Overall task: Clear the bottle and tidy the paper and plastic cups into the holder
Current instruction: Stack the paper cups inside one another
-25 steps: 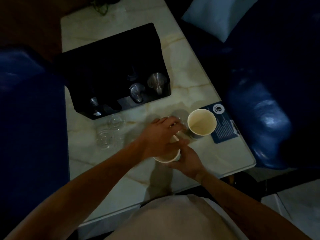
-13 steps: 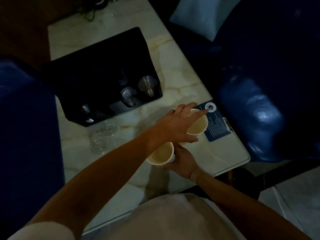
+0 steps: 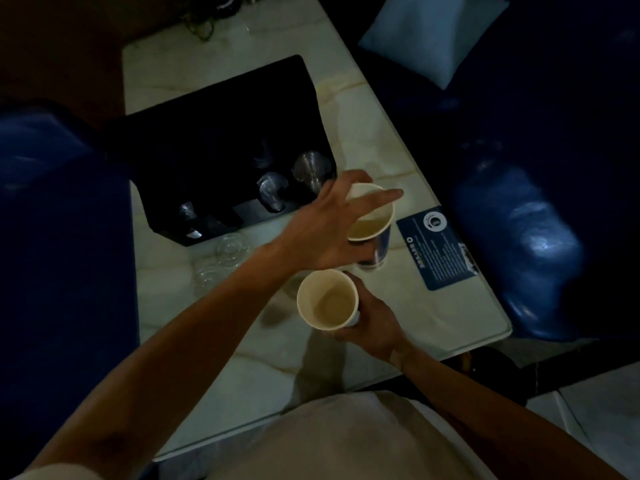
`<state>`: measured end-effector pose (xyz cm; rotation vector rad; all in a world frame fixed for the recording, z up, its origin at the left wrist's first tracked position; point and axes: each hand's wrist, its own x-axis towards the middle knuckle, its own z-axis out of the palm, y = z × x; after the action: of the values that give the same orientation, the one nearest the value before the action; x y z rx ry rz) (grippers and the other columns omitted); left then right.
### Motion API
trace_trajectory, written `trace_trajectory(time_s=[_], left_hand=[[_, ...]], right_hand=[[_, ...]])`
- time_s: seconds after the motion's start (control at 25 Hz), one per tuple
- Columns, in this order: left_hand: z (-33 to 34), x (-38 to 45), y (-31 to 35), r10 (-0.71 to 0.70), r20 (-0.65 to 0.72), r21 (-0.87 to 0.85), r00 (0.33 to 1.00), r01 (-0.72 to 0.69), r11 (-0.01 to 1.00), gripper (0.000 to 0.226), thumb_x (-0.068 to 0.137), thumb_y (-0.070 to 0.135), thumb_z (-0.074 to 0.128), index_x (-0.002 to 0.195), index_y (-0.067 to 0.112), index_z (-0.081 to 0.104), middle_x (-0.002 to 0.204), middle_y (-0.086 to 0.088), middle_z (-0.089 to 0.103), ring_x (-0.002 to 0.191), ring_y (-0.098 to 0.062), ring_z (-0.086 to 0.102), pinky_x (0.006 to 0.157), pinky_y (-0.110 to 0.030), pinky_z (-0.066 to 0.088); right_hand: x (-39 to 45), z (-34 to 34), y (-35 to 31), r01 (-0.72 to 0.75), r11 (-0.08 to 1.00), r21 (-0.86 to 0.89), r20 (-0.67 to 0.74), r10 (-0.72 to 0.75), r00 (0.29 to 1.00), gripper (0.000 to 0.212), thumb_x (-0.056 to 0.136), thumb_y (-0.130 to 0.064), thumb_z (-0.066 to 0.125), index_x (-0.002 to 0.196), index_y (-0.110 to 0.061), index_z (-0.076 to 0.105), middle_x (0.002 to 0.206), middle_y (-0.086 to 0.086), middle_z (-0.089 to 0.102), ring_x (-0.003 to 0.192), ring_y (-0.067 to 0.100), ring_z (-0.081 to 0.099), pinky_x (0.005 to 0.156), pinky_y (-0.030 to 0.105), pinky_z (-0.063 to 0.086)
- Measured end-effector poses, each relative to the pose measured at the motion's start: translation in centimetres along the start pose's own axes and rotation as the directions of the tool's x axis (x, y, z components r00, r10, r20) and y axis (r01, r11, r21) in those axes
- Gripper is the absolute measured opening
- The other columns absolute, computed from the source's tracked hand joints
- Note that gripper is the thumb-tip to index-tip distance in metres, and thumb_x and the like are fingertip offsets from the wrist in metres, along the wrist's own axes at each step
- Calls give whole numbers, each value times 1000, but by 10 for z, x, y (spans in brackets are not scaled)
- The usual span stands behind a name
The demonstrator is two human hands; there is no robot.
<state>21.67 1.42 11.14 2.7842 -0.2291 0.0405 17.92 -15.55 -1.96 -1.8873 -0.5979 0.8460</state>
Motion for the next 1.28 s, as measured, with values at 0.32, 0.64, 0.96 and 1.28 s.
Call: trace_trajectory(time_s=[0.32,0.64,0.96,1.28], left_hand=[[-77,-67,-3,-82,-205,-46,975,74,996,70,78,44,65,141,27,39,143,-8,36,128,-27,42,88,-48,51],[-58,-113,11,-133,-155,-103,979,118,988,72,76,43,66,141,29,39,141,-6,39,125,-28,44,91,-48,48],[-4,-124,21,-178,-160,9,971,182,983,72,75,56,64,140,37,39,142,-2,40,119,-23,45,88,-39,49],[44,-113,25,-182,-128,13,975,186,983,73,76,68,61,138,38,38,139,-1,39,125,-26,43,88,-45,53]], right_hand=[[2,0,2,47,999,23,7,-47,999,81,61,-37,84,124,-60,38,118,-42,53,107,-18,52,80,-3,39],[5,0,9,43,998,-40,13,-43,999,88,61,-35,86,129,-60,36,122,-27,59,112,-5,57,92,14,48],[6,-3,3,32,997,-64,68,-27,997,94,69,-19,87,146,-21,34,142,5,52,128,21,52,105,41,46],[-1,-3,-4,59,998,26,14,-59,998,93,57,-69,77,137,-46,35,125,-25,58,114,-5,57,92,15,48]])
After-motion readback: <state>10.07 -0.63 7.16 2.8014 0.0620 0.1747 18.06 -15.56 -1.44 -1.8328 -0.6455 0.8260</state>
